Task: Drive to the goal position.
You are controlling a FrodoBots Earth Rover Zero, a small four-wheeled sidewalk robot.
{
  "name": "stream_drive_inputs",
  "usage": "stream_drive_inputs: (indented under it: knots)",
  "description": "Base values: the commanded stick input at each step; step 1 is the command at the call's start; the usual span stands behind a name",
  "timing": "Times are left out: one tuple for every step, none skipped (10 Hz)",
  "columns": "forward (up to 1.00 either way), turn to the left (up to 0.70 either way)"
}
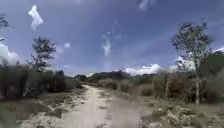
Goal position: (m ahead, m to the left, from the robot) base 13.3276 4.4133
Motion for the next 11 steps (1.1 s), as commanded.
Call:
stream_drive_inputs:
  knots:
    - [0.85,0.04]
    - [0.85,0.04]
    - [0.85,0.04]
    - [0.85,0.04]
    - [0.85,0.04]
    - [0.85,0.04]
    - [0.85,0.04]
    - [0.85,0.04]
    - [0.85,0.04]
    - [0.85,0.23]
    - [0.85,0.38]
